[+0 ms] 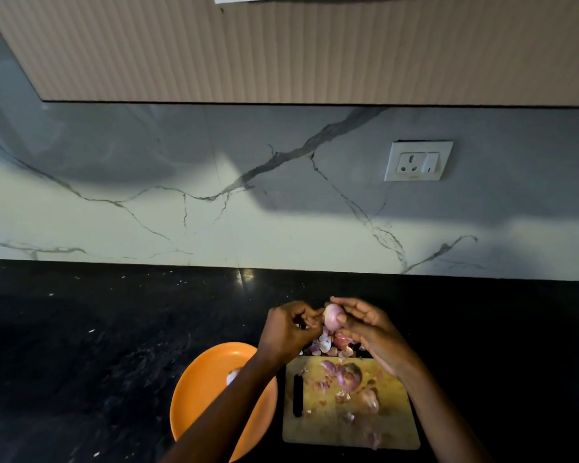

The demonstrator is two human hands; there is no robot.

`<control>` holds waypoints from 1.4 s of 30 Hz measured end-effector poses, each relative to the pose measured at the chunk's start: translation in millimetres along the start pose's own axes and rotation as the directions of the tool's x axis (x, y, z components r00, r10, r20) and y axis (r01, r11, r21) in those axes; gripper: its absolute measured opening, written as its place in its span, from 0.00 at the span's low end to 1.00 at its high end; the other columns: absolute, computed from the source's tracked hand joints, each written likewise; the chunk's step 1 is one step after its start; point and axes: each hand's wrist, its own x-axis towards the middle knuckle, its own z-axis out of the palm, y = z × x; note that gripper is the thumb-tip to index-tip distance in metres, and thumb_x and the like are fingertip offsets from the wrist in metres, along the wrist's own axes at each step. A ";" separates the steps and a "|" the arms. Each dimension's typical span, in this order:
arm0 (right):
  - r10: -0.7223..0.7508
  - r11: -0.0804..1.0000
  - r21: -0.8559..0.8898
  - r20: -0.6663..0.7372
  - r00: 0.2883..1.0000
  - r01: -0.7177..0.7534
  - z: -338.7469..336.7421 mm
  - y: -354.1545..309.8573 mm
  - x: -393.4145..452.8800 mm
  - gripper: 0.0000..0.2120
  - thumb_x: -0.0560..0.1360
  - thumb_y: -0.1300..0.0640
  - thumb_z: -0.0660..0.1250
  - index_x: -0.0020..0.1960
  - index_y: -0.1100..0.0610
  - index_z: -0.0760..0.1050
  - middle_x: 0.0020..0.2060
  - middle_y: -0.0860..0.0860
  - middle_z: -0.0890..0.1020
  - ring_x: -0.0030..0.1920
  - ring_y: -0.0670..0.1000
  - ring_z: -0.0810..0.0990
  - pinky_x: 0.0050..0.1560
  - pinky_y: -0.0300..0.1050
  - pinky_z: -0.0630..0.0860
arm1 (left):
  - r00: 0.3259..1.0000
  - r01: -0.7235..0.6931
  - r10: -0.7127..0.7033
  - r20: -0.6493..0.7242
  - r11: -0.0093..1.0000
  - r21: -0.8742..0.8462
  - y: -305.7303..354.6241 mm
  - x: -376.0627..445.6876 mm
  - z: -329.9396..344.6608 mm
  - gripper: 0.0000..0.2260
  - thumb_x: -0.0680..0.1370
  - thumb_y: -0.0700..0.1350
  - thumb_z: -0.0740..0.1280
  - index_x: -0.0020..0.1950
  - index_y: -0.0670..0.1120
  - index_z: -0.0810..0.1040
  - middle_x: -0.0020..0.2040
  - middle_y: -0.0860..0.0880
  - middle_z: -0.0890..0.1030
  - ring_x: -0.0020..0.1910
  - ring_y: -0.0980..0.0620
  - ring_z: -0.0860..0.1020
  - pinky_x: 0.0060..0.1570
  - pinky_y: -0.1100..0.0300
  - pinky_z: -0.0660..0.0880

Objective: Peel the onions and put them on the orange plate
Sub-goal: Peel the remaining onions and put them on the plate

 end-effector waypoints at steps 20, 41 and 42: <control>-0.017 0.991 0.134 -0.062 0.998 0.025 4.7 -2.8 -0.2 0.17 0.76 0.60 0.68 0.65 0.59 0.77 0.61 0.58 0.83 0.60 0.55 0.83 0.52 0.43 0.80 | 0.982 0.140 -0.157 -0.101 0.977 -0.162 7.4 -2.6 12.8 0.05 0.83 0.42 0.64 0.48 0.46 0.77 0.42 0.50 0.82 0.43 0.54 0.81 0.45 0.58 0.78; 0.067 0.989 0.131 -0.027 0.997 -0.063 1.9 -8.5 -0.9 0.17 0.77 0.56 0.65 0.64 0.61 0.78 0.57 0.59 0.84 0.56 0.56 0.84 0.50 0.44 0.81 | 0.989 -0.147 0.146 0.012 0.983 0.106 7.8 1.2 2.9 0.02 0.78 0.42 0.72 0.46 0.45 0.82 0.41 0.53 0.82 0.41 0.56 0.81 0.39 0.70 0.73; 0.070 0.989 0.131 -0.025 0.997 -0.067 2.3 -9.2 -0.6 0.17 0.77 0.55 0.65 0.64 0.61 0.78 0.57 0.59 0.84 0.55 0.55 0.84 0.50 0.44 0.81 | 0.988 -0.157 0.157 0.014 0.980 0.119 7.0 1.4 2.7 0.02 0.77 0.42 0.72 0.45 0.45 0.81 0.41 0.52 0.82 0.41 0.56 0.80 0.38 0.71 0.73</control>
